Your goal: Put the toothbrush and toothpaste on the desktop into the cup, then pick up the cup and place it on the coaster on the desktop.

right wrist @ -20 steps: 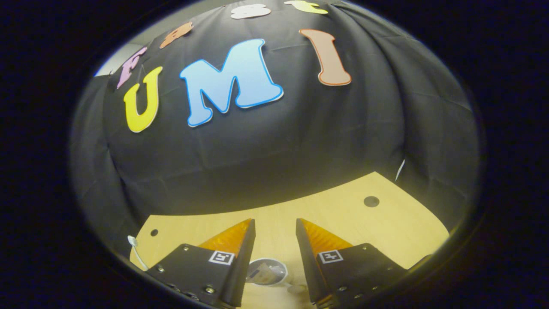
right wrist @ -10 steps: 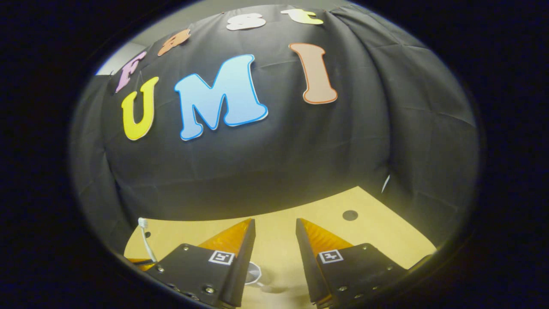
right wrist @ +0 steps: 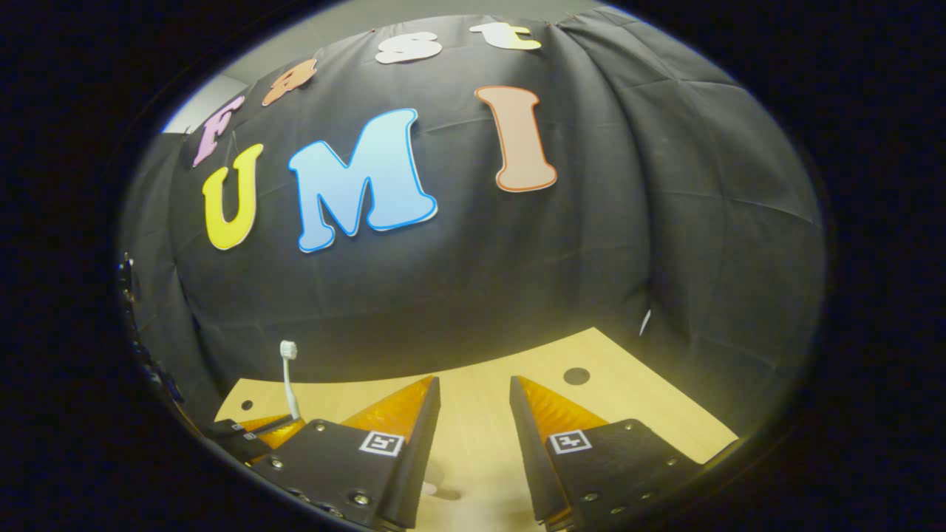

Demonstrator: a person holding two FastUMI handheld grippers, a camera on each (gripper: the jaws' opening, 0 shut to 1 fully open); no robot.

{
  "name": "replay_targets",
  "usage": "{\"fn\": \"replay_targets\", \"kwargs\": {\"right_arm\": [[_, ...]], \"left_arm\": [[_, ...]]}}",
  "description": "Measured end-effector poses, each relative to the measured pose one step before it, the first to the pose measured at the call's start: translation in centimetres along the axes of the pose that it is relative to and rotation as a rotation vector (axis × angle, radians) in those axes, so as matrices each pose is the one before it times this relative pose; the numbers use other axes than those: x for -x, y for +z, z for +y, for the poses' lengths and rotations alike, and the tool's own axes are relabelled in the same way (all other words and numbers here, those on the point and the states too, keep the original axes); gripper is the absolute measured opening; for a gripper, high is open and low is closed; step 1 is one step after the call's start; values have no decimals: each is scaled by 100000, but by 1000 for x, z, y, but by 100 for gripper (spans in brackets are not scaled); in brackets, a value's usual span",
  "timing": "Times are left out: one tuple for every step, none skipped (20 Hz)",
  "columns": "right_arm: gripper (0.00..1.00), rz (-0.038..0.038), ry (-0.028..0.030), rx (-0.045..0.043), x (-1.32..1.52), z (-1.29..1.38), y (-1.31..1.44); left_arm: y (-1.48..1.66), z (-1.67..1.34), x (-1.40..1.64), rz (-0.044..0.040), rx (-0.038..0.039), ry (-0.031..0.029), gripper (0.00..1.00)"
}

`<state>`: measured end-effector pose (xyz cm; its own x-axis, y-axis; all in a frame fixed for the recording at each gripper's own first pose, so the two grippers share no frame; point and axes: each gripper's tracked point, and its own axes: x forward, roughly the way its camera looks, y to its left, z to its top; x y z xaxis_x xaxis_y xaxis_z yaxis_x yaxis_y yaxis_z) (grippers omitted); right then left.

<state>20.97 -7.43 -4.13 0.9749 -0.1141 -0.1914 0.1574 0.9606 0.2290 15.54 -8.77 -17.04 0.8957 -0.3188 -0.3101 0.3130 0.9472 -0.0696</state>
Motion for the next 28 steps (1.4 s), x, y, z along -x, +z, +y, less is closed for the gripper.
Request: {"fn": "replay_targets", "kwargs": {"right_arm": [[56,621,-772,-489,92,-607,-279],[57,555,-1102,-525,182,-639,-198],[57,532,-1195,-518,59,-732,-282],[57,750,-1277,-657,171,-722,-216],[57,716,-1094,-831,35,-745,-363],[57,868,-1187,-628,125,-737,-330],[57,734,-1144,-264,43,-722,-403],[57,977,-1259,80,128,-742,-384],[57,949,-1082,73,39,-770,-512],[57,921,-1008,61,182,-685,-437],[57,893,-795,-82,216,-613,-413],[57,745,-562,-113,116,-525,-352],[54,930,-660,48,50,-440,-496],[54,709,-230,-140,151,-354,-384],[54,834,-460,-11,124,-328,-495],[57,796,-287,55,89,-241,-379],[54,794,-219,95,54,-148,-486],[54,811,-111,105,83,-105,-400],[57,484,40,74,115,-166,-375],[54,587,107,42,98,6,-289],[57,513,305,48,212,20,-294],[57,342,212,99,93,59,-166],[57,-36,175,207,174,-43,-49],[57,-151,64,129,154,7,32],[57,29,72,-23,225,-99,-1],[54,-57,14,-143,113,-132,75],[54,98,-48,-120,170,-56,8],[54,-149,-169,-174,40,-115,45]], "left_arm": [[86,-277,-655,-1213,-311,-635,7],[85,-371,-871,-1144,-296,-453,7],[1,-344,-702,-958,26,-678,7],[-112,-291,-614,-786,120,-524,7],[-45,-233,-618,-759,386,-547,7],[-176,-206,-606,-513,876,-380,7],[-239,-74,-574,-498,1322,-171,7],[-180,-115,-496,-551,1796,66,7],[-211,-74,-498,-648,1960,267,7],[-235,118,-493,-474,1651,558,6],[-329,119,-303,-387,1039,534,6],[-524,125,-56,-447,486,615,7],[-491,-40,10,-60,379,32,7],[-446,-208,187,409,651,-301,7],[97,-442,185,-2292,1180,-733,7],[-196,-111,346,-574,31,-127,7],[160,-388,287,-1125,-282,-348,8],[-135,-418,251,-395,-204,-389,7],[-67,-383,138,-181,-462,-769,7],[-337,-201,-173,302,-965,241,8],[-152,-139,-119,-701,-1164,-403,8],[-496,-340,-263,805,-1093,-443,7],[-650,19,-76,1337,-696,549,7],[-906,177,-184,1628,-52,496,7],[-946,177,101,1519,204,923,5],[-858,176,48,1563,109,1086,5],[-916,169,218,1415,-75,724,5],[-701,39,248,998,-508,749,7]]}}
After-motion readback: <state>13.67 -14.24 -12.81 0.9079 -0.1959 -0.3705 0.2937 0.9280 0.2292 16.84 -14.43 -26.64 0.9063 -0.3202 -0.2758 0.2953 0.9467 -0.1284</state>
